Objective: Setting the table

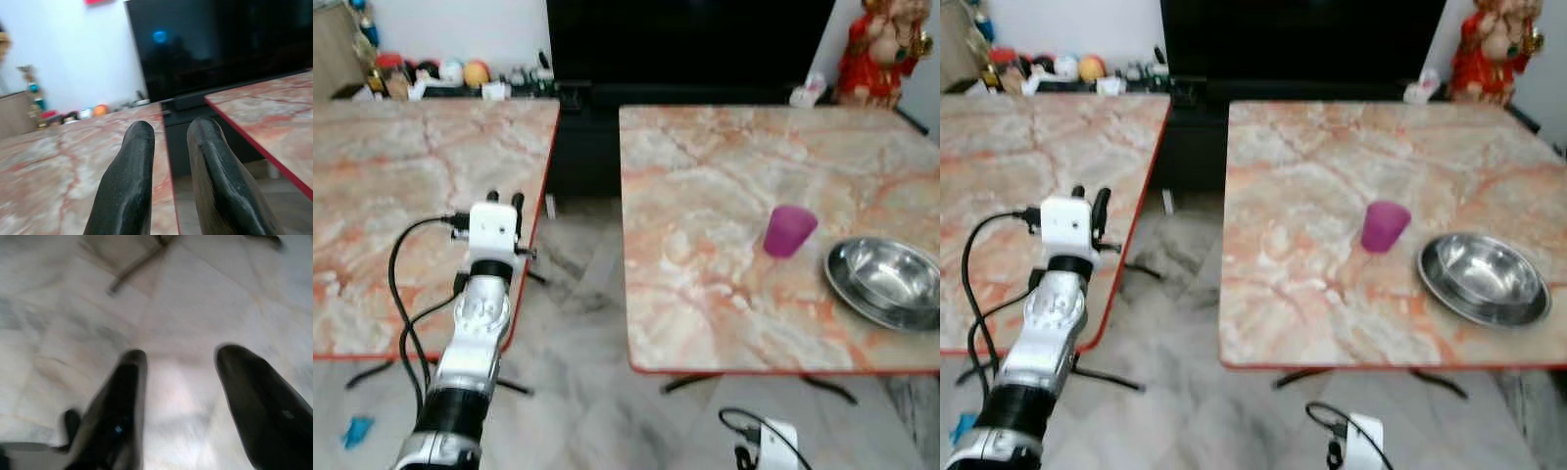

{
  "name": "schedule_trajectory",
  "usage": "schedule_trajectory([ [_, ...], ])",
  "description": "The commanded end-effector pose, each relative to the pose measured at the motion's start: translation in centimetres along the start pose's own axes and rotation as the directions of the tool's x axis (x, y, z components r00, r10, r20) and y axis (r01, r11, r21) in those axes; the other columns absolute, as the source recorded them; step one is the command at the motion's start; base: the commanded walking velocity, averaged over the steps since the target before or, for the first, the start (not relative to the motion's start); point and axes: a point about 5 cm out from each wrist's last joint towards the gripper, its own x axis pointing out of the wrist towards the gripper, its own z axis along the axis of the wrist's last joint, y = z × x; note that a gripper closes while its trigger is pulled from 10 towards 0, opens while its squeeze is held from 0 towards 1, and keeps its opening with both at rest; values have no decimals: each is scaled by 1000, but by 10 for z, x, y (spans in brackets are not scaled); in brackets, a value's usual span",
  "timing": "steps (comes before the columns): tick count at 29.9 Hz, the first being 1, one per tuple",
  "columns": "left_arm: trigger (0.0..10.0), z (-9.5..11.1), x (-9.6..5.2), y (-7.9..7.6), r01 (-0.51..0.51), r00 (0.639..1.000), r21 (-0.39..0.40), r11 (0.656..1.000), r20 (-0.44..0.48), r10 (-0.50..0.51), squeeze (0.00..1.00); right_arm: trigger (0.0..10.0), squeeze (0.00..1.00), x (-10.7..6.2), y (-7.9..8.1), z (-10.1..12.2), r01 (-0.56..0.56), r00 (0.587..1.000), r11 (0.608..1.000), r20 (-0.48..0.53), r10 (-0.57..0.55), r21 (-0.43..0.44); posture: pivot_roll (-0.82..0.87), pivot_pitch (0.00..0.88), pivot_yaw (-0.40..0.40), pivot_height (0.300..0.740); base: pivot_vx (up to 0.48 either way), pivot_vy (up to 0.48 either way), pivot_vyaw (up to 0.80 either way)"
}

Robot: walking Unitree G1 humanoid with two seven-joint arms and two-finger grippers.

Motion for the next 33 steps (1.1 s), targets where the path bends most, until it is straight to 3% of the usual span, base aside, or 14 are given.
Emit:
schedule_trajectory([
  [1,10000,5,4,8,-22,1000,13,1000,15,21,0,10000,0,1,5,3,-15,1000,1000,7,15,0,45,0,-44,740,0,480,0],
  [15,10000,6,3,12,-35,999,20,999,16,35,0,10000,0,1,6,3,-33,999,999,5,33,-30,55,0,-48,740,0,480,0],
  [23,10000,8,5,13,-40,999,24,999,20,40,0,10000,0,1,7,3,-41,999,999,3,41,-31,59,0,-46,740,0,480,645],
  [33,10000,10,5,14,-45,999,25,999,26,44,0,10000,0,1,7,3,-47,999,998,0,47,-32,65,0,-47,740,0,480,0],
])
